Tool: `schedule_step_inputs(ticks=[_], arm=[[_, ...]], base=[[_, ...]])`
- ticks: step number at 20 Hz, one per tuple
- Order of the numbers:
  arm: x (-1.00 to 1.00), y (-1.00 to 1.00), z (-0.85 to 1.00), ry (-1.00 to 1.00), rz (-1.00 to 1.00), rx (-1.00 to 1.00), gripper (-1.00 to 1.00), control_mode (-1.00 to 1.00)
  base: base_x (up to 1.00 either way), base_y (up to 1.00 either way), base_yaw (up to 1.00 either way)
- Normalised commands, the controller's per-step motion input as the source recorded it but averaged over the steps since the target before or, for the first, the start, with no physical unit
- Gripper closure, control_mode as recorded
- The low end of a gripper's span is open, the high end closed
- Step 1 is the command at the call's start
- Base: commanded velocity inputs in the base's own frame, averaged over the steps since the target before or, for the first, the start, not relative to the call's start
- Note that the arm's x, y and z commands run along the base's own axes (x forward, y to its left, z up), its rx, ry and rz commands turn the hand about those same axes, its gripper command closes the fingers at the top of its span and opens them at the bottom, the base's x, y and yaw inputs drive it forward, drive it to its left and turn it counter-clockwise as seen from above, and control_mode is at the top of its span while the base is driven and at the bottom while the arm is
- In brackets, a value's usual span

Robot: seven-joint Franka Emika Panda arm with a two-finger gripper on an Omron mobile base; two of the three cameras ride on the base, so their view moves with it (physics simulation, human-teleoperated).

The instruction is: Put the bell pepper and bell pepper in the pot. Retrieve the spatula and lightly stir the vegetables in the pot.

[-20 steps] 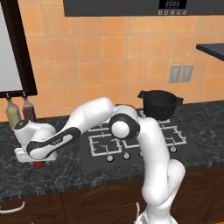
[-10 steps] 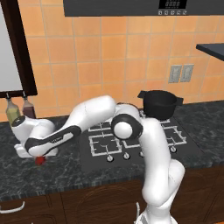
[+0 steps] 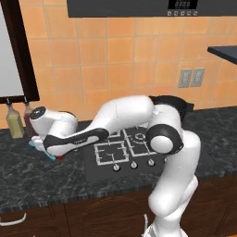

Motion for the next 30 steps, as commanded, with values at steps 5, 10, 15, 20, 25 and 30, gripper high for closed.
schedule_step_inputs(ticks=[5, 10, 15, 20, 25, 30], arm=[[0.57, -1.00, 0.22, 0.12, -0.02, 0.21, 1.00, -1.00], [0.22, -1.00, 0.00, 0.00, 0.00, 0.16, 1.00, -1.00], [0.16, -1.00, 0.00, 0.00, 0.00, 0.16, 1.00, -1.00], [0.26, -1.00, 0.23, 0.00, 0.00, 0.14, 1.00, -1.00], [0.25, -1.00, 0.99, -0.04, -0.01, 0.01, 1.00, -1.00], [0.28, -1.00, 0.94, 0.04, -0.02, -0.02, 1.00, -1.00]], base=[[0.00, 0.00, 0.00], [0.00, 0.00, 0.00], [0.00, 0.00, 0.00], [0.00, 0.00, 0.00], [0.00, 0.00, 0.00], [0.00, 0.00, 0.00]])
